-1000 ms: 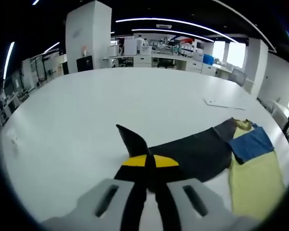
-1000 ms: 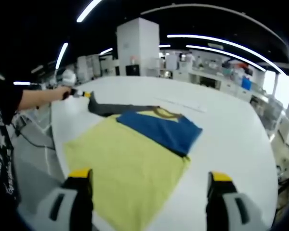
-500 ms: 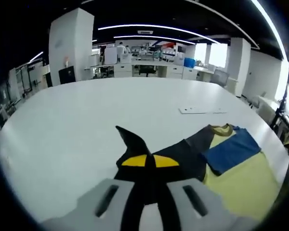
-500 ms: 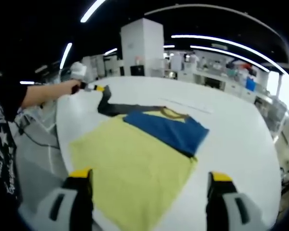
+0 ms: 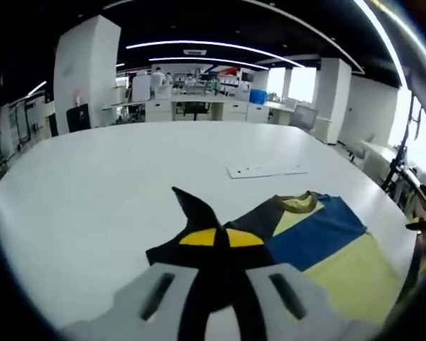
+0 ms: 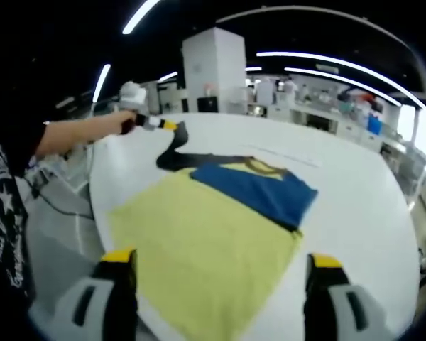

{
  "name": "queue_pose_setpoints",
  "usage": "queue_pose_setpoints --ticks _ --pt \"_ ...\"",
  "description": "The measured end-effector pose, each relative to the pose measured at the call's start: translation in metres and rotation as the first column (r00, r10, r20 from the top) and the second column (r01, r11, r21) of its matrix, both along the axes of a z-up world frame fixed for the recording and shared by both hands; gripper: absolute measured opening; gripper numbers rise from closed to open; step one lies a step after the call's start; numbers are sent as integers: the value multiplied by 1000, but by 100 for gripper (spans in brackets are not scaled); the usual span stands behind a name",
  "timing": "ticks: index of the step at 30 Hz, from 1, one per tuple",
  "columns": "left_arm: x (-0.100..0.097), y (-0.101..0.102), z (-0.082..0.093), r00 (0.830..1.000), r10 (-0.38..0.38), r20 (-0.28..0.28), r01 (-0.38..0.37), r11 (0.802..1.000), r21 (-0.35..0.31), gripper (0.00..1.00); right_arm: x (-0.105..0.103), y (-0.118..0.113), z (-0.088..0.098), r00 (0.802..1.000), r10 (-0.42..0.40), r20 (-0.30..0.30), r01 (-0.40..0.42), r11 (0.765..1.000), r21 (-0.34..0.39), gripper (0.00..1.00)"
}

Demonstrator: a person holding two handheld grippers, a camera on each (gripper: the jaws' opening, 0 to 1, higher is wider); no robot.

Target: Fold the garment on the visible template until the final outline fits inside the template.

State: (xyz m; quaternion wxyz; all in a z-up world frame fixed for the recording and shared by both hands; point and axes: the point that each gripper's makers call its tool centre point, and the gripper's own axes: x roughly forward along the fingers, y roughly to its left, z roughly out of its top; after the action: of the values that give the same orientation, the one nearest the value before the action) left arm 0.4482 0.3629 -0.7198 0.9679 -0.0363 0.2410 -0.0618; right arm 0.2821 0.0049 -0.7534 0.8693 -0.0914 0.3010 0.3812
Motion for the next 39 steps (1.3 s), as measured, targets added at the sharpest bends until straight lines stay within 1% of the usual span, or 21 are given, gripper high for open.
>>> queue_pose_setpoints --ticks 1,4,5,6,7,9,12,13,16,20,22,29,33,34,37,39 --pt "1 -5 1 1000 -9 2 9 1000 -1 0 -1 0 0 1000 1 -1 -1 1000 1 99" --pt "4 -7 2 1000 -24 6 24 1000 -7 0 -2 2 0 1000 7 -1 -7 1000 4 99" --pt "6 -18 2 1000 -30 11 30 999 -14 0 -2 3 0 1000 8 -2 -8 1000 3 99" --pt "6 -23 2 999 -37 11 38 999 -17 0 -3 3 -1 1000 11 -2 -11 1000 1 99" --pt "7 -23 2 999 -42 11 42 999 -19 0 -3 4 -1 1000 13 -2 -13 1000 1 99" --pt "10 -32 3 999 -53 13 53 998 -24 0 -4 6 0 1000 17 1 -17 1000 3 99" --pt "12 -55 6 997 -72 24 73 997 -39 0 -6 8 1 1000 21 -2 -21 1000 6 99" --pt "11 -56 6 997 -75 25 76 996 -40 0 -6 8 0 1000 23 -3 -23 1000 4 99" --pt "13 -69 7 995 -90 33 92 994 -59 0 -8 8 -2 1000 27 -6 -27 1000 -1 99" --pt "16 -85 9 993 -115 38 117 991 -65 0 -8 5 -5 1000 26 -12 -26 1000 -3 99" --pt "17 -90 9 992 -119 40 122 990 -74 0 -9 5 -6 1000 25 -15 -25 1000 -3 99" --pt "25 -114 12 989 -136 59 143 982 -122 0 -10 4 -9 1000 22 -22 -22 1000 -2 99" --pt "32 -133 16 983 -168 79 178 973 -145 0 -10 2 -10 999 21 -23 -21 1000 -5 99" --pt "31 -141 18 978 -188 88 199 969 -145 0 -10 1 -10 1000 20 -23 -21 1000 -5 99" --pt "31 -151 19 973 -212 93 224 965 -139 0 -10 -1 -9 1000 15 -22 -16 1000 -8 99" --pt "32 -158 21 969 -225 99 238 960 -147 0 -10 -2 -9 1000 13 -21 -13 1000 -12 99"
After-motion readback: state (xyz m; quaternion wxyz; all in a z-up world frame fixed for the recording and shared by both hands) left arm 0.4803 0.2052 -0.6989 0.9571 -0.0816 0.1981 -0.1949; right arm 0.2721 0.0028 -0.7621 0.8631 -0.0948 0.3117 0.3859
